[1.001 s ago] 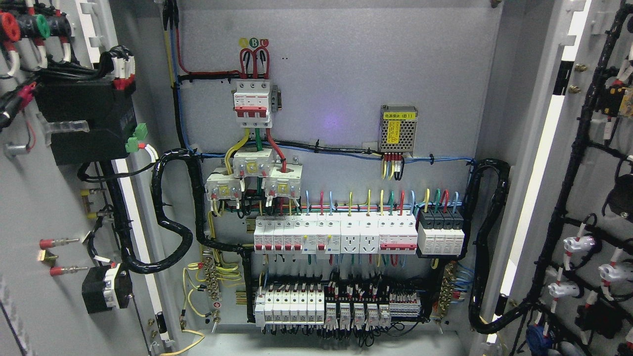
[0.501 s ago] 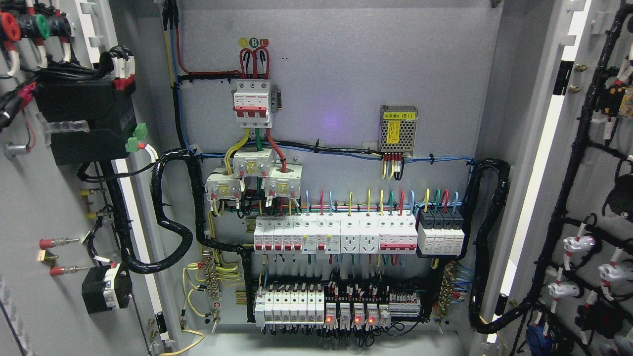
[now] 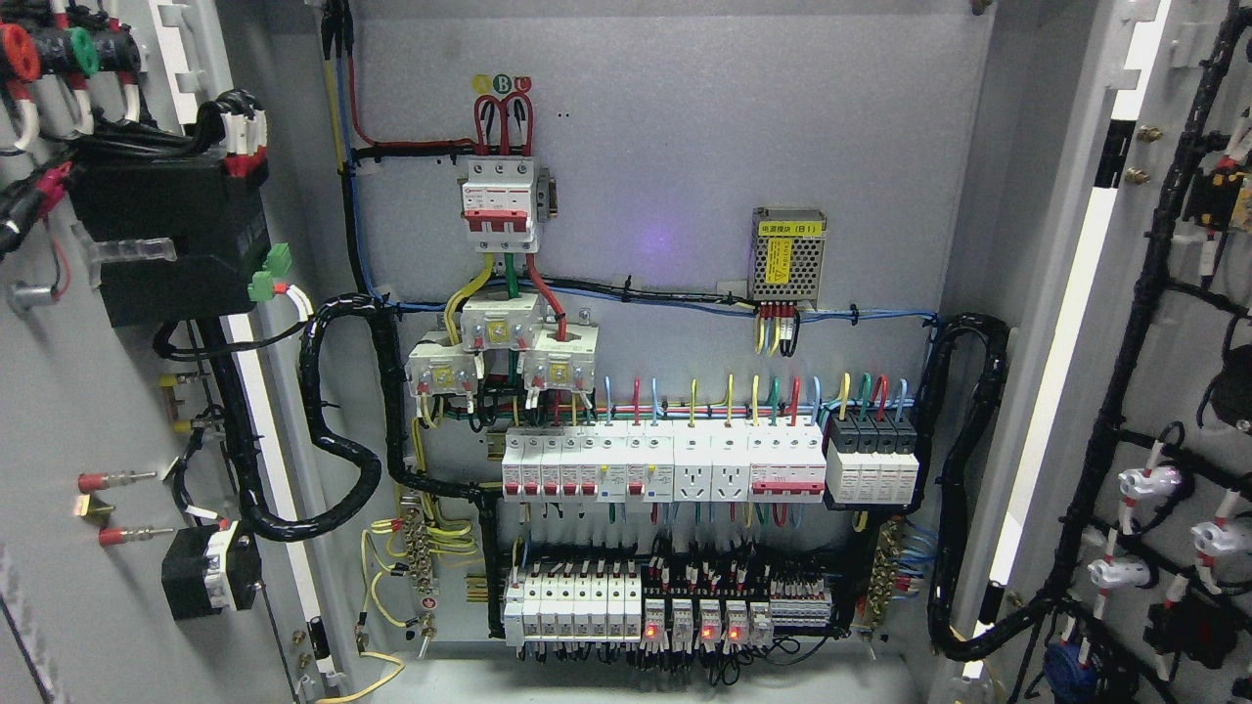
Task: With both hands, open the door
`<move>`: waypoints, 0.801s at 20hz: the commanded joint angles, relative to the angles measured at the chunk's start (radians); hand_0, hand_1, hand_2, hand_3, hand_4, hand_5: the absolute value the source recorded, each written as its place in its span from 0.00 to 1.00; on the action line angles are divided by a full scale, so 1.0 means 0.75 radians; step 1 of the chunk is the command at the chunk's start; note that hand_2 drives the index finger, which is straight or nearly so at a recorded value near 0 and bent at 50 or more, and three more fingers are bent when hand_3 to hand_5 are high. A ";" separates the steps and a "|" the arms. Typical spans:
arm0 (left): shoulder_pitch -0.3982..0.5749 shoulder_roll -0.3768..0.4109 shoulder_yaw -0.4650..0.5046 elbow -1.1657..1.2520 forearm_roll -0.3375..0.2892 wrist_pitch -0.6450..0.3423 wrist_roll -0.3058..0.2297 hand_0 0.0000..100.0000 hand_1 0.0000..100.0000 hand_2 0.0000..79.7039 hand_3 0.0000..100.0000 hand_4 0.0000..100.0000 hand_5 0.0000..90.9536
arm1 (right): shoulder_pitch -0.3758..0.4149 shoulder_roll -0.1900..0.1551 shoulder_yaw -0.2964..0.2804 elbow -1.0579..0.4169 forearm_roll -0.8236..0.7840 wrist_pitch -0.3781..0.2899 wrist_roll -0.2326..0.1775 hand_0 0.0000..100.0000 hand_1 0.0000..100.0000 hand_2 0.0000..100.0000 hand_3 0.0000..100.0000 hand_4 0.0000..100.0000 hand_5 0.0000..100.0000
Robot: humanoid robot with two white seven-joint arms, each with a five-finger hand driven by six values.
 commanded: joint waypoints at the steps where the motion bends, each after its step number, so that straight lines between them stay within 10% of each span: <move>1: 0.045 0.057 0.453 -0.228 0.163 -1.230 0.069 0.00 0.00 0.00 0.00 0.00 0.00 | -0.002 -0.015 -0.119 0.109 -0.034 -0.001 -0.006 0.00 0.00 0.00 0.00 0.00 0.00; 16: -0.024 0.413 0.895 0.223 0.361 -1.228 0.129 0.00 0.00 0.00 0.00 0.00 0.00 | 0.003 0.066 -0.173 0.140 -0.101 0.001 -0.018 0.00 0.00 0.00 0.00 0.00 0.00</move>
